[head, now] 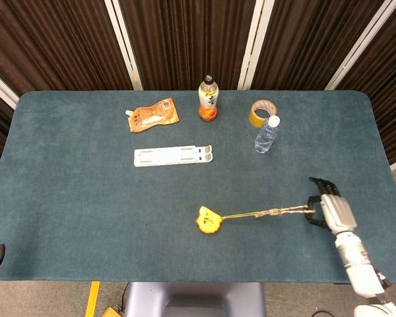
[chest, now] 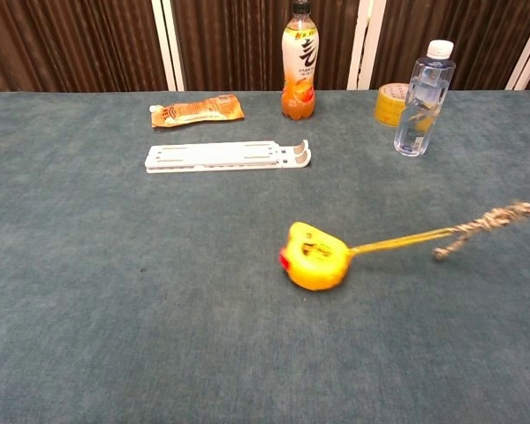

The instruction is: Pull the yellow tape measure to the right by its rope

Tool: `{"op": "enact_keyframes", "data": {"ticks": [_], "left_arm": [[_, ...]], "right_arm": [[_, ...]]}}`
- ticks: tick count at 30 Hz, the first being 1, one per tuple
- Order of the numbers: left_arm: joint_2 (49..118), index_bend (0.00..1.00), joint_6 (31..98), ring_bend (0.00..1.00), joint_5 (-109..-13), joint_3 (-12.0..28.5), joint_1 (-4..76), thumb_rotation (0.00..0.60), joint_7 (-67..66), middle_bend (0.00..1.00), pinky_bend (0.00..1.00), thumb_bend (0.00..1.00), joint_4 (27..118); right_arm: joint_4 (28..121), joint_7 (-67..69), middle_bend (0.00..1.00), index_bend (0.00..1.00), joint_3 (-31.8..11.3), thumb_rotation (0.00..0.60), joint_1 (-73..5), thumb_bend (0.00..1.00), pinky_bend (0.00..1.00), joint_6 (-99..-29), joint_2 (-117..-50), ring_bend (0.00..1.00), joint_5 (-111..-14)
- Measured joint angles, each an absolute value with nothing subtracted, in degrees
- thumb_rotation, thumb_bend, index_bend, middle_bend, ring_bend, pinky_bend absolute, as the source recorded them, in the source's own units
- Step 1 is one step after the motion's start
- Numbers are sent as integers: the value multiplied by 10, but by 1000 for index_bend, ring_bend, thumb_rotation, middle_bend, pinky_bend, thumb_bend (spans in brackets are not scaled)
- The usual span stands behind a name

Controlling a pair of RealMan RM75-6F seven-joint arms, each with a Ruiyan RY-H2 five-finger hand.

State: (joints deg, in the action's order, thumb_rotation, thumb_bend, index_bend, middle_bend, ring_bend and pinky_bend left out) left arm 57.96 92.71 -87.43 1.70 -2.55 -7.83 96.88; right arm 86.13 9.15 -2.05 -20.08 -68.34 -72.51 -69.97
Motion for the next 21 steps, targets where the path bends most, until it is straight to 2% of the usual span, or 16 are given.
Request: {"op": "enact_keyframes", "data": {"ticks": [11,21], "left_arm": [[584,51,924,0,-872,17,-23,600,-87,0,121,446,968],[586,50,920,0,-868,17,-22,600,-94,0,121,446,968]], "right_arm": [[772,182,192,876,-63,600,-185,583,0,-636,-689,158,-661],[699,207,192,876,-89,600,-183,584,0,-591,-686,158,-633]]}}
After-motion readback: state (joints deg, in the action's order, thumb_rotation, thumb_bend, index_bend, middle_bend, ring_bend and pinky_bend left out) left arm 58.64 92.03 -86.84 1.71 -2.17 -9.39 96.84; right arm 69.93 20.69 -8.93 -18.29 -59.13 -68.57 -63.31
